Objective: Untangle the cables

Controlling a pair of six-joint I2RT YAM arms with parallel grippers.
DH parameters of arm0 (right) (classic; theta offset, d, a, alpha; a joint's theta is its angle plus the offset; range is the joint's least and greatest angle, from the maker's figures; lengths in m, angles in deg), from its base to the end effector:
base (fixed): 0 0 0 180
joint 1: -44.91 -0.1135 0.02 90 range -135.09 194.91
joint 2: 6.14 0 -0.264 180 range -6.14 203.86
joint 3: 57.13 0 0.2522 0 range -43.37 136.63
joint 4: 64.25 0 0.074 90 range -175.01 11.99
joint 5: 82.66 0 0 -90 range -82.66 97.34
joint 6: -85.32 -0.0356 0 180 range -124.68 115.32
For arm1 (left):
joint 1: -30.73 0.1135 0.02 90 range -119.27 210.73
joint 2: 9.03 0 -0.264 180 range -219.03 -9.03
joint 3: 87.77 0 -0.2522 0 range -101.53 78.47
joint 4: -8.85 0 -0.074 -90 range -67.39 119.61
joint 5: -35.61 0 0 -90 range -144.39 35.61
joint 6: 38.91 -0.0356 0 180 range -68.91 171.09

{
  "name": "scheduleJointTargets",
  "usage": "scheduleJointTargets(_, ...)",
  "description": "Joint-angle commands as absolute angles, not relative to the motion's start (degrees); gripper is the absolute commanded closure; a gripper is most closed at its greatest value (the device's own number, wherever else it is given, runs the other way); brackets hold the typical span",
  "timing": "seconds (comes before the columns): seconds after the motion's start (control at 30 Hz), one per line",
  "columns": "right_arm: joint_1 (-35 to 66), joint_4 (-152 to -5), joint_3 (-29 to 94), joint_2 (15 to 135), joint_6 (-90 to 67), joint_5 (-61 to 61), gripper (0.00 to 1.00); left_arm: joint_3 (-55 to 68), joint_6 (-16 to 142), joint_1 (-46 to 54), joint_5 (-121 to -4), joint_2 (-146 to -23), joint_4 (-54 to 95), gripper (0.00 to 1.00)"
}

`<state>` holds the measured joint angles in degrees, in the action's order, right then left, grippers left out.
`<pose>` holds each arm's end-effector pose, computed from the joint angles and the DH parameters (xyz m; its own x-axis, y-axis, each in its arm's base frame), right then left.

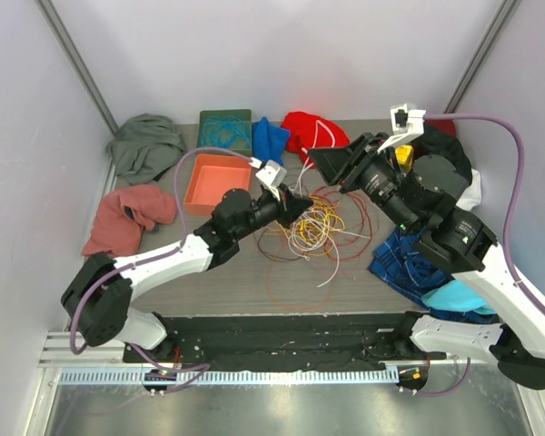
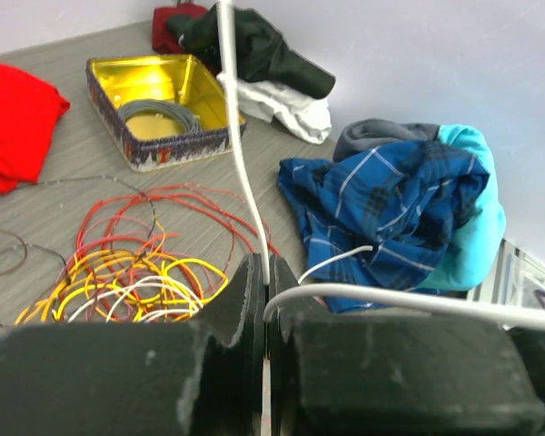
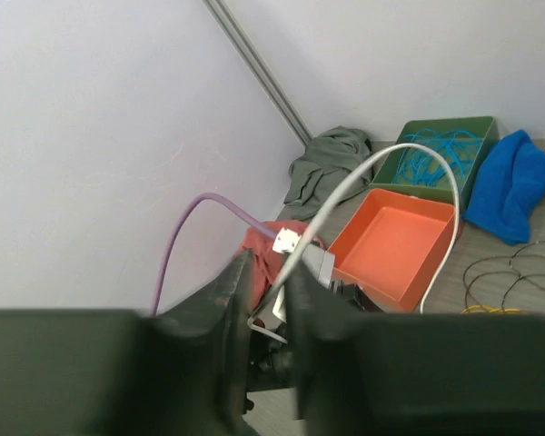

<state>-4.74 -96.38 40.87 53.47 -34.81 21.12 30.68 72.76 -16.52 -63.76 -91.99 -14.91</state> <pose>0.1308 0.1409 0.5097 -0.2335 0.4781 -0.8467 -0.5430 0.6582 0.5214 0.2207 -0.2473 0.2879 -0.2824 -0.2312 -0.9310 0.7862 0.5003 -0.3627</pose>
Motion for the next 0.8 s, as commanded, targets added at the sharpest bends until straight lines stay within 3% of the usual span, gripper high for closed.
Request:
scheduleJointTargets(0.0, -4.84, -96.46, 39.25, 50.55, -33.07, 26.04, 0.4, 20.4, 69.91, -16.64, -66.86, -85.15, 1.63, 1.0)
scheduleJointTargets(0.03, -4.75, -96.99, 38.9, 50.28, -32.46, 27.02, 0.33, 17.33, 68.86, -16.64, -67.22, -84.97, 14.92, 1.0)
scheduleJointTargets(0.1, -4.84, -98.3, 37.23, 49.05, -32.1, 29.66, 0.22, 8.98, 66.66, -16.56, -67.31, -85.4, 26.51, 1.0)
scheduleJointTargets(0.2, -4.84, -99.19, 34.25, 47.65, -31.84, 34.05, 0.14, 3.87, 66.03, -16.56, -67.22, -85.5, 42.18, 1.0)
scheduleJointTargets(0.5, -4.75, -99.63, 26.85, 44.75, -32.01, 38.28, 0.1, 3.86, 67.79, -16.03, -59.06, -79.26, 52.66, 1.0)
scheduleJointTargets(0.77, -4.84, -99.55, 21.77, 40.53, -31.93, 39.77, 0.1, -5.19, 70.94, -8.74, -52.65, -86.45, 60.75, 1.0)
